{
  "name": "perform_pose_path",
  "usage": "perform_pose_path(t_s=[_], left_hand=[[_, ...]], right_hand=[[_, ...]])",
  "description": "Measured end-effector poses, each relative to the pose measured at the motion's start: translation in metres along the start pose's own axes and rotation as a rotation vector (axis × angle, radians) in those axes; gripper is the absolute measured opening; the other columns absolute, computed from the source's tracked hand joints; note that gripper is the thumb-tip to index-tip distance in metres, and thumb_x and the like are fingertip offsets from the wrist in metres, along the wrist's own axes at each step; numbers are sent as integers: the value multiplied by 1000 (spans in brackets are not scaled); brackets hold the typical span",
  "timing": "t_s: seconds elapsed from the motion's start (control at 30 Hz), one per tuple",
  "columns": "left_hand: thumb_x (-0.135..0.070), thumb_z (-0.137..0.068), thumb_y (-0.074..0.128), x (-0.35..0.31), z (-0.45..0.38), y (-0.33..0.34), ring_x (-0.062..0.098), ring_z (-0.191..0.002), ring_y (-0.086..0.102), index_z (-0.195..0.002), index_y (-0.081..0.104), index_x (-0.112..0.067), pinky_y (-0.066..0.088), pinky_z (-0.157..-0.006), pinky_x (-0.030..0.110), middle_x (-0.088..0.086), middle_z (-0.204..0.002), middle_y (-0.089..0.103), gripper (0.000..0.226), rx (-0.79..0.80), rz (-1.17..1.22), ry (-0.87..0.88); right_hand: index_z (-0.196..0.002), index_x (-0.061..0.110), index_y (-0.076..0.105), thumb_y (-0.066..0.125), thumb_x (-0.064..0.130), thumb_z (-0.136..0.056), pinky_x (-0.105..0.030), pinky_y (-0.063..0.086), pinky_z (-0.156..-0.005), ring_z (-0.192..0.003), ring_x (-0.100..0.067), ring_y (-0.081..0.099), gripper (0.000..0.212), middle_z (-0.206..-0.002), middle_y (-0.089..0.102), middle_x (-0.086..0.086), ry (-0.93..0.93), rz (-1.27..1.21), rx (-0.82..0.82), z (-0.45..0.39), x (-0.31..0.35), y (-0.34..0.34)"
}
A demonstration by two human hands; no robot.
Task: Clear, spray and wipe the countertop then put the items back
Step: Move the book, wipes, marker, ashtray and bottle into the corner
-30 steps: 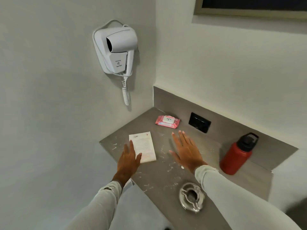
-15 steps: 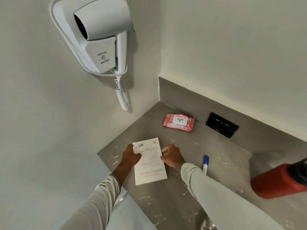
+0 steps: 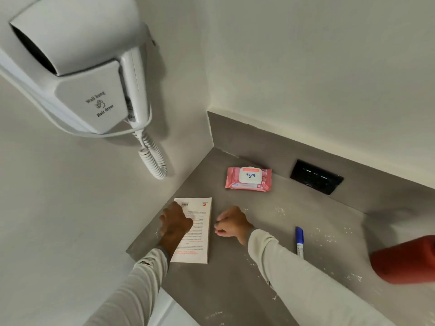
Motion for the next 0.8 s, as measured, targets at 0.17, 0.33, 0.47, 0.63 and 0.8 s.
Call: perform_pose_path(t_s=[0.17, 0.33, 0.47, 0.63, 0.8], left_hand=[[-18, -73, 83, 7, -24, -7, 36, -117, 58, -123, 55, -11, 47, -97, 43, 15, -124, 64, 58, -3, 105, 8], [-8, -72, 83, 8, -46, -24, 32, -100, 68, -106, 69, -10, 54, -87, 39, 10, -102, 72, 37, 52, 368, 57], [-4, -80, 77, -18, -42, -58, 27, -80, 64, -99, 67, 3, 54, -74, 42, 17, -92, 69, 22, 10, 615, 329], [14, -80, 69, -15, -16, -85, 13, -83, 71, -98, 65, 7, 59, -75, 22, 15, -95, 71, 20, 98, 877, 594], [28, -75, 60, 33, -14, -49, 11, -103, 70, -89, 70, 9, 58, -76, 18, 3, -107, 75, 26, 281, 937, 484]], right_hand=[[-96, -9, 69, 70, -6, -86, -40, 61, -89, -101, -35, 73, 11, -104, 71, -23, 67, -132, -43, -8, 7, 15], [-84, -2, 57, 64, -11, -89, -40, 60, -88, -96, -30, 65, 13, -101, 62, -21, 44, -348, -54, -3, 13, 11], [-94, -2, 66, 61, -13, -89, -36, 55, -87, -87, -26, 62, 13, -92, 64, -18, -152, -564, -42, -3, 27, -14], [-91, 9, 71, 58, -7, -92, -37, 55, -95, -101, -23, 66, 21, -104, 72, -10, -233, -660, -7, -7, 39, -51], [-110, 13, 60, 71, 23, -92, -48, 60, -88, -103, -38, 70, 24, -118, 69, -24, 15, -614, 88, -10, 18, -45]])
Point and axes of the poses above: each hand's wrist, its own z-axis away from the middle knuckle, its own y-axis out of the palm, x = y × z, the point moved 2 cm from there along -z, towards the middle knuckle
